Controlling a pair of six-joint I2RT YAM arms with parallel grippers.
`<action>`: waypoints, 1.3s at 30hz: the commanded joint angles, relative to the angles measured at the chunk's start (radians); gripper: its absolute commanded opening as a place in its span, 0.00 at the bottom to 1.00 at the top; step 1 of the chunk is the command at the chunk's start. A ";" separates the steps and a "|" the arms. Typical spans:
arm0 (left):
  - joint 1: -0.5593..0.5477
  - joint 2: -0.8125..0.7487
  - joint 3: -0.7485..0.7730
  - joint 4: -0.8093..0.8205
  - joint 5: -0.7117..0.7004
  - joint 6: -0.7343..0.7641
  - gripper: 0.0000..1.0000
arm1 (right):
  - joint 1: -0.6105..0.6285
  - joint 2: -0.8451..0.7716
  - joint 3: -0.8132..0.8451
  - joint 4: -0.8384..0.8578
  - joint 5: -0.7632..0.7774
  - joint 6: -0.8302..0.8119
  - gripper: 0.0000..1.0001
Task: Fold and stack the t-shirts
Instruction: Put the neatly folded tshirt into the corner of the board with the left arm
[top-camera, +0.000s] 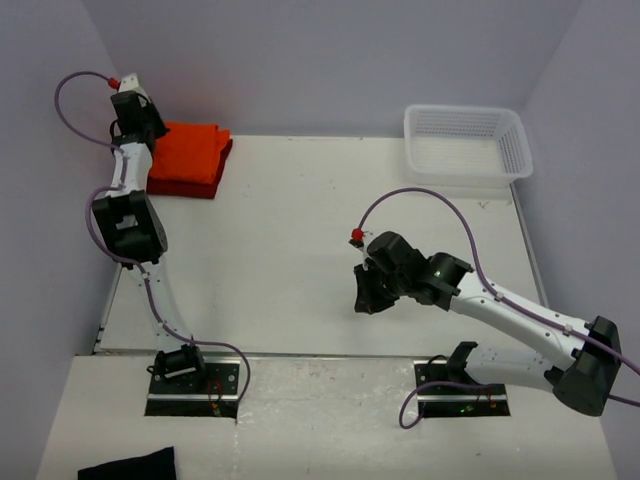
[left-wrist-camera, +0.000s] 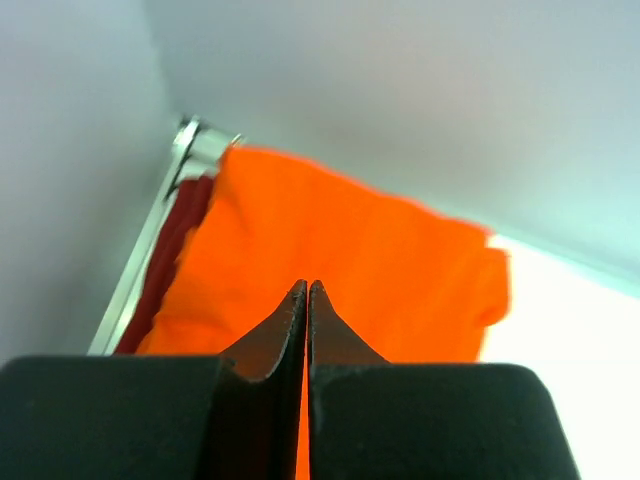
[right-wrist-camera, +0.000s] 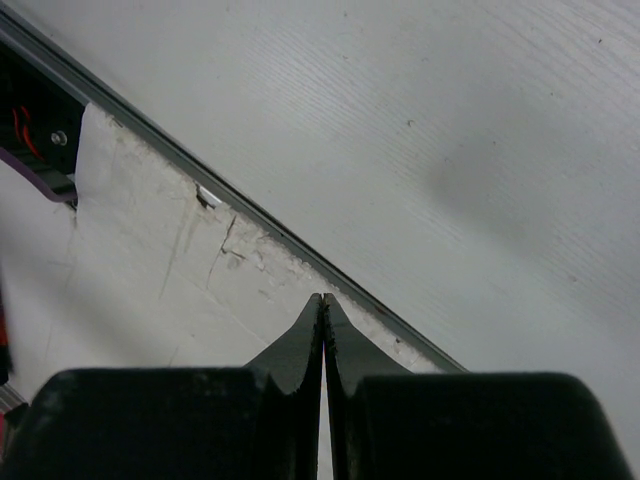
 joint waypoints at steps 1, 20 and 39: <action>-0.017 -0.074 0.033 0.058 0.105 -0.042 0.00 | -0.003 -0.054 -0.016 0.022 -0.009 0.024 0.00; -0.111 0.247 0.140 0.227 0.394 -0.393 0.00 | -0.003 -0.108 -0.053 0.020 0.005 0.044 0.00; -0.156 0.354 0.025 0.307 0.449 -0.493 0.00 | -0.003 -0.082 -0.056 0.040 -0.023 0.044 0.00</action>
